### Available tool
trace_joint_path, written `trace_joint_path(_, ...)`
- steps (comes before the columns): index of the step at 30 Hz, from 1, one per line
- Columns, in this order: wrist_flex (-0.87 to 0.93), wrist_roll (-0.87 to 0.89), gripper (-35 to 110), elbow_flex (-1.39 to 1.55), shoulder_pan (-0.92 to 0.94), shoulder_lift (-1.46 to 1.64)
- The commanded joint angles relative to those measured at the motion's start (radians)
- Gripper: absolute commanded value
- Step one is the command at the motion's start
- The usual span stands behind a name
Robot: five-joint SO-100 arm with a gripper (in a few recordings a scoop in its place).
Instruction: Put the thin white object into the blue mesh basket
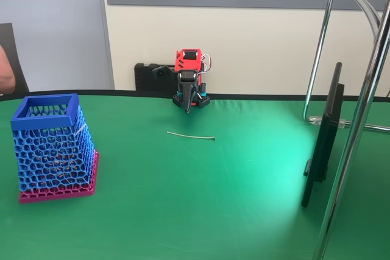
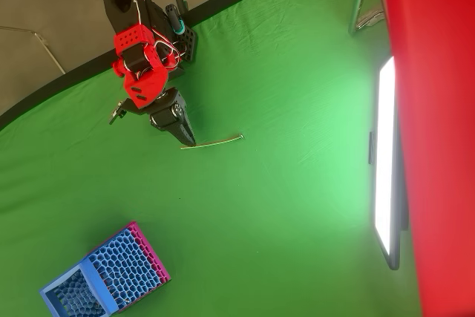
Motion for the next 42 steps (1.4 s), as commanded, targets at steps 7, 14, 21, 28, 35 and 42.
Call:
trace_joint_path(7,0.000,0.002,1,0.008,-0.003,0.008)
trace_joint_path(14,-0.067,-0.006,1,-0.014,-0.005,-0.066)
trace_joint_path(21,-0.040,0.046,1,-0.132,-0.069,-0.218)
trace_joint_path(28,0.011,0.115,1,-0.273,-0.160,-0.439)
trace_joint_path(35,0.017,0.160,1,-0.399,-0.215,-0.649)
trace_joint_path(42,0.017,0.212,1,-0.526,-0.235,-0.871)
